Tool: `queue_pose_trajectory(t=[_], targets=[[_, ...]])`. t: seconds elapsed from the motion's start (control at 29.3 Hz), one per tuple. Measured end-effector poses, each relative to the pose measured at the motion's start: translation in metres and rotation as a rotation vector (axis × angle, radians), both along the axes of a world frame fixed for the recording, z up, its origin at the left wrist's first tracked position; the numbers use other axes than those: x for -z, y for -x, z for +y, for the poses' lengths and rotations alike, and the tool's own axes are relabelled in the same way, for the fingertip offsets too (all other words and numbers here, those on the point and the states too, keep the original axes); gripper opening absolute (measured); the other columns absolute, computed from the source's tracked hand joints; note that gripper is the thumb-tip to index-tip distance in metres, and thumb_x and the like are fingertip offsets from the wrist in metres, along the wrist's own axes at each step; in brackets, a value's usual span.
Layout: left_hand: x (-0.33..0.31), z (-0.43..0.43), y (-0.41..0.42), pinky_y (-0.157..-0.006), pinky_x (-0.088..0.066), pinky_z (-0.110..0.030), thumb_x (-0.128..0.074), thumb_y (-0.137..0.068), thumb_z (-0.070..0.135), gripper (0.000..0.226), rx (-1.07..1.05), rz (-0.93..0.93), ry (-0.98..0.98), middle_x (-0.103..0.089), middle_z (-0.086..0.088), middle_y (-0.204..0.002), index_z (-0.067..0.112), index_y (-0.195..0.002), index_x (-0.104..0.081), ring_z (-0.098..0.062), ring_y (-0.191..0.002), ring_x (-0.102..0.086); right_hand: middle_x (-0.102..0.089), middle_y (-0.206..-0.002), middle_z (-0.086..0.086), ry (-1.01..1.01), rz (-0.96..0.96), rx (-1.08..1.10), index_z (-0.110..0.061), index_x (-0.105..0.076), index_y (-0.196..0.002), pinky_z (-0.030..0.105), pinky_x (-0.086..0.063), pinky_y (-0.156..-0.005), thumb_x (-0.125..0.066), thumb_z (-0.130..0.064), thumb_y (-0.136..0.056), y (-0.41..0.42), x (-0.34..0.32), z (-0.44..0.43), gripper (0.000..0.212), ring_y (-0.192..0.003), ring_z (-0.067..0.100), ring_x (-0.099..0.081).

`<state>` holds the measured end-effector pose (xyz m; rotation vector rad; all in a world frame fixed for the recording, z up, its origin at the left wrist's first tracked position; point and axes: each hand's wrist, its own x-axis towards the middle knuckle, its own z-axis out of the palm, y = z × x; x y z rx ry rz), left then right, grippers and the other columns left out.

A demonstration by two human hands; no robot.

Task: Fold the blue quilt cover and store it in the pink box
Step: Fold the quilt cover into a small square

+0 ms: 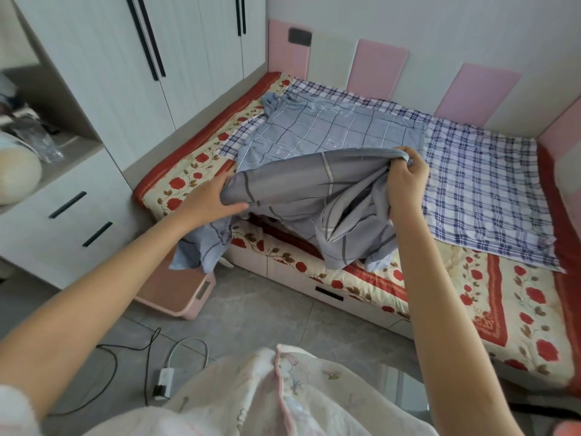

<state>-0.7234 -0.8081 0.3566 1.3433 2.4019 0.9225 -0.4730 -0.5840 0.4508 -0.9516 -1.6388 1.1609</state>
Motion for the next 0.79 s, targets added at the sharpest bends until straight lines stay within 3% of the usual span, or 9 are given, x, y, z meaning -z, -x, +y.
queue_pose_trajectory(t=[0.03,0.1,0.21,0.27,0.38,0.51,0.65,0.72,0.79], targets=[[-0.001,0.000,0.004,-0.067,-0.044,-0.032,-0.069,-0.084,0.022,0.036,-0.003,0.083,0.010,-0.061,0.001,-0.096,0.012,-0.115,-0.054,-0.017,-0.082,-0.058,-0.037,-0.057,-0.005,0.004,0.010,0.003,-0.020,-0.049,-0.065,0.017,-0.023,-0.044,-0.033,0.002,-0.089,0.002,-0.001,0.001,0.036,-0.041,0.001,-0.026],[-0.007,0.002,0.007,-0.057,-0.038,-0.031,-0.065,-0.082,0.005,0.014,-0.022,0.182,-0.057,-0.059,-0.008,-0.082,0.004,-0.094,-0.058,-0.027,-0.076,-0.058,-0.037,-0.057,-0.005,0.017,0.041,0.019,-0.021,-0.049,-0.065,0.017,-0.022,-0.044,-0.033,0.002,-0.089,0.007,-0.002,0.003,0.037,-0.042,0.001,-0.025],[-0.007,0.003,0.022,-0.058,-0.032,-0.028,-0.064,-0.079,-0.004,0.012,-0.121,0.212,-0.099,-0.054,-0.012,-0.073,0.002,-0.071,-0.057,-0.025,-0.072,-0.050,-0.041,-0.060,-0.005,0.040,0.161,0.082,-0.020,-0.051,-0.068,0.017,-0.025,-0.045,-0.032,0.004,-0.088,0.013,-0.004,-0.002,0.038,-0.047,0.003,-0.028],[0.001,0.001,0.035,-0.063,-0.032,-0.031,-0.058,-0.078,-0.008,0.014,-0.258,0.148,-0.099,-0.058,-0.018,-0.079,0.002,-0.069,-0.058,-0.027,-0.078,-0.050,-0.044,-0.062,-0.005,0.061,0.288,0.142,-0.020,-0.052,-0.069,0.017,-0.028,-0.048,-0.029,0.008,-0.086,0.014,-0.007,-0.003,0.040,-0.050,0.003,-0.032],[0.011,-0.005,0.047,-0.055,-0.023,-0.030,-0.052,-0.079,-0.008,0.020,-0.395,0.044,-0.052,-0.050,-0.011,-0.070,0.008,-0.068,-0.049,-0.024,-0.072,-0.046,-0.046,-0.065,-0.005,0.071,0.411,0.195,-0.019,-0.051,-0.069,0.017,-0.031,-0.052,-0.025,0.011,-0.085,0.015,-0.015,0.004,0.042,-0.055,0.004,-0.036],[-0.002,0.001,0.056,-0.060,-0.028,-0.033,-0.050,-0.086,-0.004,0.016,-0.321,0.053,-0.001,-0.051,-0.013,-0.085,0.010,-0.086,-0.044,-0.023,-0.078,-0.047,-0.046,-0.071,-0.004,0.061,0.389,0.238,-0.018,-0.048,-0.071,0.014,-0.035,-0.055,-0.024,0.011,-0.087,0.016,-0.017,0.021,0.041,-0.059,0.005,-0.039],[-0.039,0.010,0.061,-0.072,-0.035,-0.029,-0.039,-0.082,-0.020,0.040,-0.276,0.074,-0.128,-0.050,-0.005,-0.106,0.003,-0.113,-0.048,-0.019,-0.094,-0.047,-0.043,-0.072,-0.005,0.056,0.297,0.288,-0.019,-0.042,-0.071,0.010,-0.035,-0.054,-0.023,0.011,-0.090,0.017,-0.008,0.038,0.041,-0.059,0.003,-0.036],[-0.060,0.017,0.064,-0.070,-0.034,-0.027,-0.038,-0.080,-0.020,0.038,-0.252,0.116,-0.187,-0.054,-0.009,-0.101,-0.001,-0.109,-0.054,-0.018,-0.092,-0.048,-0.046,-0.076,-0.007,0.060,0.259,0.307,-0.020,-0.044,-0.074,0.009,-0.038,-0.058,-0.025,0.009,-0.092,0.016,-0.002,0.040,0.039,-0.063,0.002,-0.040],[-0.080,0.023,0.066,-0.062,-0.029,-0.026,-0.042,-0.081,-0.014,0.023,-0.248,0.154,-0.206,-0.056,-0.010,-0.082,0.001,-0.086,-0.059,-0.019,-0.080,-0.050,-0.048,-0.081,-0.008,0.045,0.246,0.311,-0.020,-0.047,-0.080,0.010,-0.040,-0.063,-0.026,0.007,-0.094,0.016,0.002,0.040,0.036,-0.068,0.001,-0.045]])
